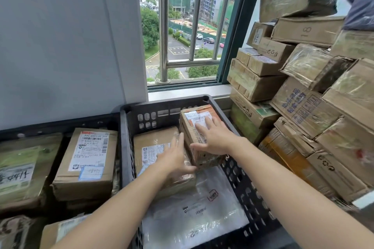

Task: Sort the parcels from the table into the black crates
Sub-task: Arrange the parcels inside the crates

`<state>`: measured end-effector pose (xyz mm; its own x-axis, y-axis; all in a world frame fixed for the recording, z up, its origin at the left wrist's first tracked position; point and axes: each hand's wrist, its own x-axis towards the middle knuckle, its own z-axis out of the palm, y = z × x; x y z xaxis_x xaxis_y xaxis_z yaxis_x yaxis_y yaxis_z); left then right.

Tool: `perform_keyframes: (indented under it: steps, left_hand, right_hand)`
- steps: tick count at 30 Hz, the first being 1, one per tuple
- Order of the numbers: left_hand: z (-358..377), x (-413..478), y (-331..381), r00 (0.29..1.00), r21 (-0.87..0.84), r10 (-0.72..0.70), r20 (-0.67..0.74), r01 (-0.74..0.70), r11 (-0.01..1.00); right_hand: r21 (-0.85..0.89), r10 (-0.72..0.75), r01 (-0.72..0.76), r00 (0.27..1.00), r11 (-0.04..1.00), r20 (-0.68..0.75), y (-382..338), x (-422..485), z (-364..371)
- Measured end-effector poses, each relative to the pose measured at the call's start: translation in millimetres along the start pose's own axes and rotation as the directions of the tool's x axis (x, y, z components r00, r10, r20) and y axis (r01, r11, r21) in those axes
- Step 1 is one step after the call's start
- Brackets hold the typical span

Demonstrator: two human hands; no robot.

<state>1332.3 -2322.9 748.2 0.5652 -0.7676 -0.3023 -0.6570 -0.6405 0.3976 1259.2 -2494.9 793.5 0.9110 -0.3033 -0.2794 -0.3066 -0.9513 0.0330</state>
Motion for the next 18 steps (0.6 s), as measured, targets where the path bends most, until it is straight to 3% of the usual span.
perform_keyframes:
  steps: [2,7,11,14,18]
  left_hand:
    - [-5,1,-1,0.999,0.021,0.037,0.014,-0.038,0.999]
    - [3,21,5,0.99,0.118,0.131,-0.047,-0.125,0.985]
    - [20,41,2,0.996,0.204,0.092,0.003,-0.091,0.975]
    - [15,52,-3,0.997,0.216,0.072,-0.02,-0.066,0.974]
    - [20,59,-9,0.998,0.201,0.055,-0.009,-0.052,0.978]
  right_hand:
    - [0.033,-0.042,0.04,0.997,0.999,0.063,11,0,-7]
    - [0.021,-0.043,0.042,0.997,0.999,0.063,5,13,22]
    - [0.029,-0.03,0.026,0.989,0.999,0.142,3,28,28]
    - [-0.055,-0.051,0.065,0.971,0.996,0.233,9,31,5]
    - [-0.183,-0.019,0.052,0.984,0.982,0.176,10,22,11]
